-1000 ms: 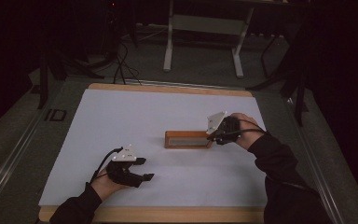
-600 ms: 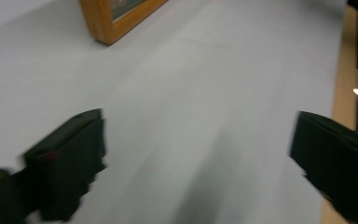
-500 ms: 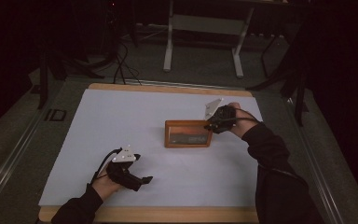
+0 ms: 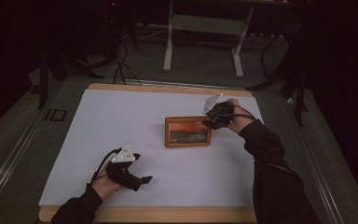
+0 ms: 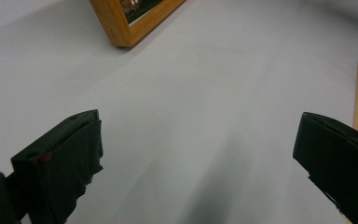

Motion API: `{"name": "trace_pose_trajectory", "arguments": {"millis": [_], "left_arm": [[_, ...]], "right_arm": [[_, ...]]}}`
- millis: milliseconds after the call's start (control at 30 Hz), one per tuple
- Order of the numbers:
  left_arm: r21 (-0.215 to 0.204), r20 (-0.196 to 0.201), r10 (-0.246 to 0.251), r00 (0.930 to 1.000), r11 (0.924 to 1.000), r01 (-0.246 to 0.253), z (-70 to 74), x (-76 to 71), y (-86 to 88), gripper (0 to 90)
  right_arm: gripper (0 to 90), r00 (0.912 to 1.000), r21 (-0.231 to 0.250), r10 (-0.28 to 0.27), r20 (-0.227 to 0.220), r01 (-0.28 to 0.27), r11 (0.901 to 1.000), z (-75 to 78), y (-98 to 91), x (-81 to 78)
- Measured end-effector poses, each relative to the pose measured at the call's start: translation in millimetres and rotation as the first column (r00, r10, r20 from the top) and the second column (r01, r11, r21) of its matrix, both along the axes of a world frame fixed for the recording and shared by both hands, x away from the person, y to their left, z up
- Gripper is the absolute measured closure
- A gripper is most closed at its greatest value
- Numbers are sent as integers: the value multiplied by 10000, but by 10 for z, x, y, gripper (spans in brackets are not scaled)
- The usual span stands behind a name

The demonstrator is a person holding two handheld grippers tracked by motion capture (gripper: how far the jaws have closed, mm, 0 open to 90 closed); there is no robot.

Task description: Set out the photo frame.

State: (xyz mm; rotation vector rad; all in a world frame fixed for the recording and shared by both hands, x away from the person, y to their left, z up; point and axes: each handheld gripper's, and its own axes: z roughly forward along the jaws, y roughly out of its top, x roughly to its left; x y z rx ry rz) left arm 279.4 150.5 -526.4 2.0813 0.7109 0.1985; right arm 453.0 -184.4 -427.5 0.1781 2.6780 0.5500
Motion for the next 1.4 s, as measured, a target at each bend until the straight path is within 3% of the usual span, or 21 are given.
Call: {"name": "trace_pose_trajectory", "arguments": {"millis": [100, 233, 333, 400, 567, 767, 900, 1000, 1233, 1267, 1400], "left_arm": [[-7, 35, 36, 10000, 10000, -36, -3, -2, 1, 18], [-56, 102, 36, 9999, 10000, -36, -5, -3, 4, 18], [-138, 273, 69, 9996, 9999, -66, 9, -14, 9, 18], [-137, 330, 81, 9994, 9999, -77, 11, -16, 13, 18], [-159, 351, 96, 9993, 9998, -90, 8, -20, 16, 18], [-204, 366, 37, 9993, 9998, -30, 12, -27, 8, 18], [-210, 362, -20, 9993, 9998, 28, 11, -33, 3, 18], [-221, 379, -31, 9993, 9997, 39, 11, -35, 4, 18], [-288, 393, -21, 9992, 9996, 32, 16, -36, 15, 18], [-286, 407, -13, 9992, 9996, 24, 16, -38, 14, 18], [-251, 392, -62, 9992, 9997, 72, 15, -44, 8, 18]], "right_arm": [[481, 9986, -57, -28, 519, 31, 10000, 7, 14, -70], [392, 9987, 640, -242, 443, 214, 9977, 66, 4, -161], [302, 9979, 1273, -550, 343, 502, 9906, 90, -41, -259], [281, 9979, 1383, -576, 308, 528, 9890, 93, -58, -278], [151, 9955, 2607, -881, -348, 941, 9608, 34, -201, -438], [137, 9932, 3125, -1144, -207, 1151, 9429, -113, -297, -603], [138, 9879, 3674, -1549, -101, 1477, 9183, -226, -376, -730], [138, 9825, 4218, -1850, -235, 1775, 8892, -326, -448, -847], [138, 9727, 4657, -2222, -671, 2275, 8552, -540, -616, -1032], [138, 9717, 4637, -2261, -688, 2319, 8551, -563, -629, -1051], [138, 9677, 4864, -2343, -927, 2494, 8374, -685, -701, -1150]]}}
